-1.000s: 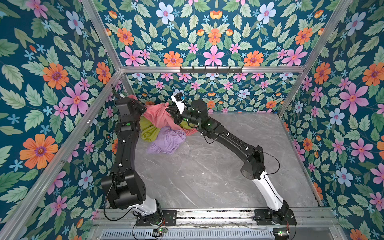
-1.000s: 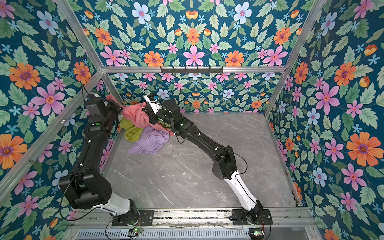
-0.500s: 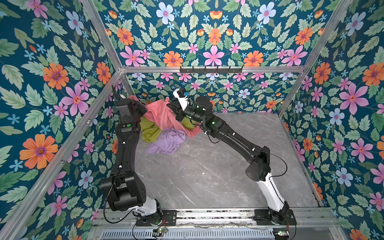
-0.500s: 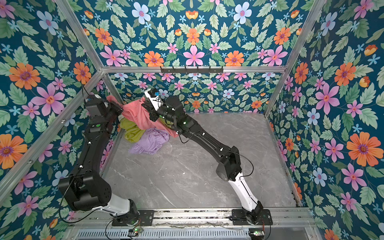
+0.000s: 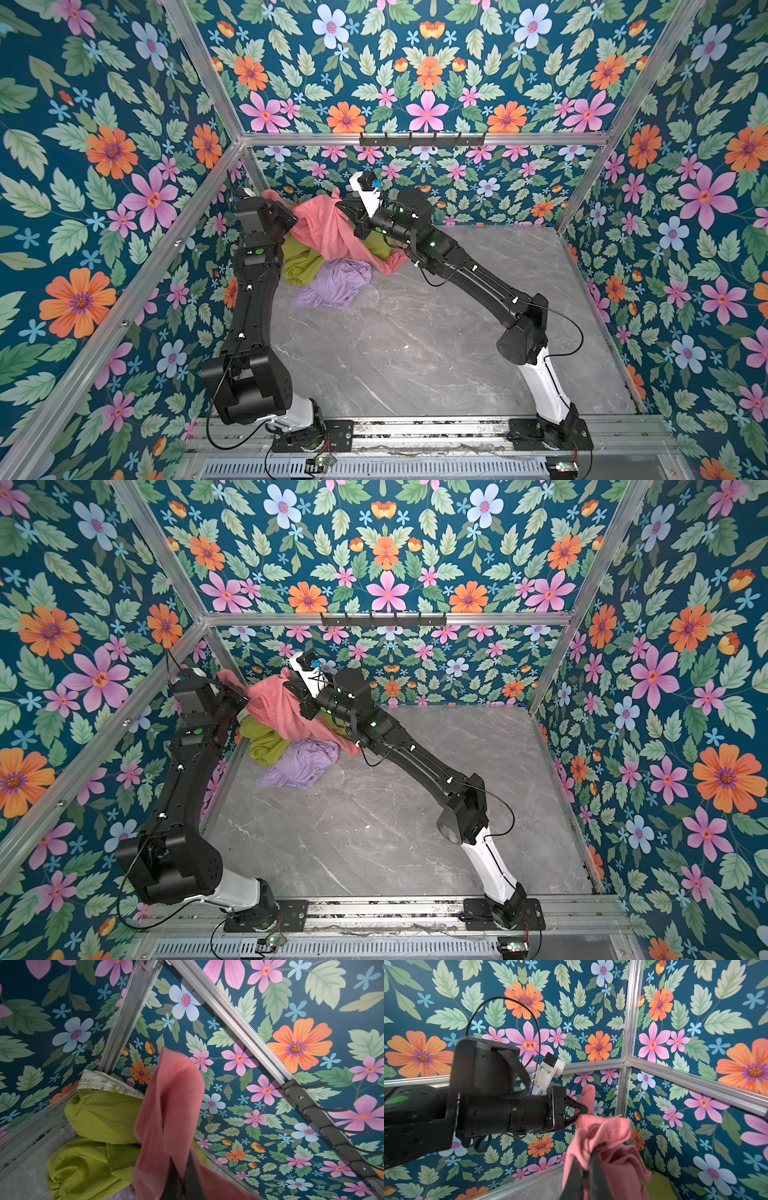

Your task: Pick out a specific cloth from the pile

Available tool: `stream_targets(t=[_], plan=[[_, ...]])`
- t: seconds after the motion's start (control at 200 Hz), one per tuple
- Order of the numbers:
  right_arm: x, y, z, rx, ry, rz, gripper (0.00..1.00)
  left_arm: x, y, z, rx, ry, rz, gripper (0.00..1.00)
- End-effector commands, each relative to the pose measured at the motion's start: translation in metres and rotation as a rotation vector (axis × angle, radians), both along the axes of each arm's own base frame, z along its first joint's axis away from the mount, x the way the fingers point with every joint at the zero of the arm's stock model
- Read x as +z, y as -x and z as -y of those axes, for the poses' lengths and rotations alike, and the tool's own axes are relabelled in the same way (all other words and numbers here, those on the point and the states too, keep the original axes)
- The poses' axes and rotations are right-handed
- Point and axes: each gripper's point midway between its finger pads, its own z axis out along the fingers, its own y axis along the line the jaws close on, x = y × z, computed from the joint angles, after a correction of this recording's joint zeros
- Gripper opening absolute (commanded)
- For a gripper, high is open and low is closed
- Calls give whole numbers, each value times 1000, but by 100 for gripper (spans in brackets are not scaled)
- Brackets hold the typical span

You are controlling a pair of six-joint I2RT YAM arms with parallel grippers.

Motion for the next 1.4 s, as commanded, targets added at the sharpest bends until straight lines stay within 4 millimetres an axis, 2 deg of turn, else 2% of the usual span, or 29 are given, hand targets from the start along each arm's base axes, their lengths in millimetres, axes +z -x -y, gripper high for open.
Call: stream_targets(t=[0.0,0.64,1.06,1.235,1.39], plan=[[31,9,9,-5,-55,83,0,17,1,3,-7,-6,52,0],[66,25,35,-21,-72,145,0,46,6,29,-38,-38,95,0],[98,42,61,-46,-88,213,0,66,11,46,-67,-47,127,0],[103,49,65,-35,-90,214,0,67,13,47,-71,-40,133,0],[112,57,75,-37,-96,211,0,74,14,57,-117,-26,147,0]])
